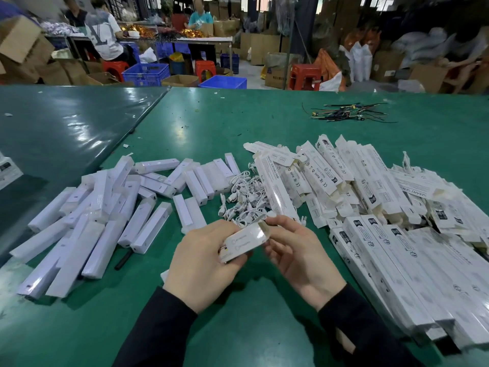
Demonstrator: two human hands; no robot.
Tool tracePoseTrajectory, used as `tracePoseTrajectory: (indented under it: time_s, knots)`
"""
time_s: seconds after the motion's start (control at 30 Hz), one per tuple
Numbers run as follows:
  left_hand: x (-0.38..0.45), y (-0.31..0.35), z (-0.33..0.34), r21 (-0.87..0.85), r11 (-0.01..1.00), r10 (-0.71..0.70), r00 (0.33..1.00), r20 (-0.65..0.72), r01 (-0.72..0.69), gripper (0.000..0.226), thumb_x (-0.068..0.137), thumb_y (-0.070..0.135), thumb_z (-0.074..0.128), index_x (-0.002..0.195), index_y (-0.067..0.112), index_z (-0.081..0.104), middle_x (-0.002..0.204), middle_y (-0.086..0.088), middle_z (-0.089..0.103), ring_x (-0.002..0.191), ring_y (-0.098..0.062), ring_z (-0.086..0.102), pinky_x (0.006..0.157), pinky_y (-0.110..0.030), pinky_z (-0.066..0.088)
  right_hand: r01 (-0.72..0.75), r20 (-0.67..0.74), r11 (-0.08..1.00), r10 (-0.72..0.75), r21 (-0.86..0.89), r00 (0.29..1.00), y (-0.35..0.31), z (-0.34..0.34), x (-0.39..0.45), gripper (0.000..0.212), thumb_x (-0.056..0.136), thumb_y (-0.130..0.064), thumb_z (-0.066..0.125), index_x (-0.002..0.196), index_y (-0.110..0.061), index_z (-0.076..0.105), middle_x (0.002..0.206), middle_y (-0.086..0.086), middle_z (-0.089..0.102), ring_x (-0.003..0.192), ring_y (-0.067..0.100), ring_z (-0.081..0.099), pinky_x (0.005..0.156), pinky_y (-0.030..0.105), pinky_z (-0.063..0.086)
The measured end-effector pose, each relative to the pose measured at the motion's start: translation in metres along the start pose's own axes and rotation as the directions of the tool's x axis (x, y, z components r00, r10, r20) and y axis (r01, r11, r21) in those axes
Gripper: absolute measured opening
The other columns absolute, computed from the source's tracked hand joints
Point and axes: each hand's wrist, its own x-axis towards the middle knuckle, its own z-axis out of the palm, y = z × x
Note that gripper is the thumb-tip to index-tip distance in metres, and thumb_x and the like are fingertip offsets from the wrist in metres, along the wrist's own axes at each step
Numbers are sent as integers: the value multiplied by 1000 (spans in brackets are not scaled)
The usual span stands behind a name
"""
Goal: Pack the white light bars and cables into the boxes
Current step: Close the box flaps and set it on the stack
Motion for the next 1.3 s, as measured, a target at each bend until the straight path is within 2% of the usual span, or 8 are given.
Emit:
tracePoseTrajectory:
  time_s: [0.17, 0.27, 0.57, 0.8, 0.93, 1.07, 1.13, 1.3]
  knots:
    - [0, 7, 1, -288, 954, -89, 996, 3, 86, 20, 75, 28, 76, 64, 26, 61, 57, 14, 49, 52, 0, 38, 50, -17, 32, -128, 80, 992, 129, -25, 988, -4, -4, -1, 56, 68, -27, 80, 116, -5, 64, 92, 10, 65, 67, 14, 58, 62, 23, 51]
    - [-1, 7, 0, -430, 891, -151, 988, 16, 143, 21, 71, 30, 79, 72, 14, 66, 56, -9, 52, 52, -4, 42, 48, -21, 36, -304, 222, 953, 296, 1, 929, -1, 1, -2, 78, 70, -48, 78, 128, 0, 56, 93, 13, 61, 71, 21, 64, 68, 31, 57]
    - [5, 6, -8, -388, 919, -85, 996, -26, 69, 6, 72, 28, 73, 74, 23, 69, 90, 3, 59, 74, -13, 59, 61, -27, 45, -315, 251, 948, 292, 54, 923, -4, 0, -2, 40, 66, -34, 82, 88, -2, 74, 82, 13, 69, 72, 21, 72, 65, 25, 59]
    - [4, 5, -6, -392, 911, -156, 987, -43, 127, 17, 64, 28, 70, 77, 18, 66, 76, -9, 61, 67, -29, 56, 57, -41, 44, -159, 227, 987, 161, -30, 960, -1, -1, -2, 19, 75, -15, 75, 92, -6, 79, 91, 9, 76, 77, 13, 73, 64, 16, 56]
    - [3, 4, -7, -391, 901, -222, 974, -46, 187, 23, 65, 38, 76, 83, 24, 70, 78, -4, 68, 68, -20, 61, 58, -32, 47, -42, 166, 999, 47, -35, 985, -2, -1, -2, 25, 66, -8, 76, 90, -3, 79, 91, 13, 76, 72, 13, 72, 61, 15, 54]
    - [3, -4, -11, -48, 990, -142, 976, -163, 136, 13, 74, 26, 71, 73, 33, 59, 69, 13, 58, 62, -7, 52, 53, -18, 39, 195, 51, 979, -193, -53, 980, -13, -3, -6, 23, 63, -9, 76, 85, -11, 80, 92, 12, 76, 76, 14, 71, 65, 17, 55]
    - [3, -8, -12, 144, 986, -70, 989, -134, 90, 6, 74, 20, 65, 75, 25, 61, 70, 12, 55, 61, -11, 50, 54, -29, 44, 319, 59, 947, -316, -42, 947, -17, -3, -9, 24, 62, -13, 76, 85, -15, 81, 90, 8, 76, 78, 12, 71, 68, 17, 55]
    - [1, -5, -7, 144, 983, -103, 990, -96, 116, 8, 73, 25, 63, 78, 19, 66, 73, 5, 60, 63, -24, 55, 53, -43, 48, 438, 125, 885, -422, -156, 898, -15, 0, -11, 26, 67, -19, 78, 93, -15, 79, 90, 9, 76, 80, 15, 69, 72, 22, 55]
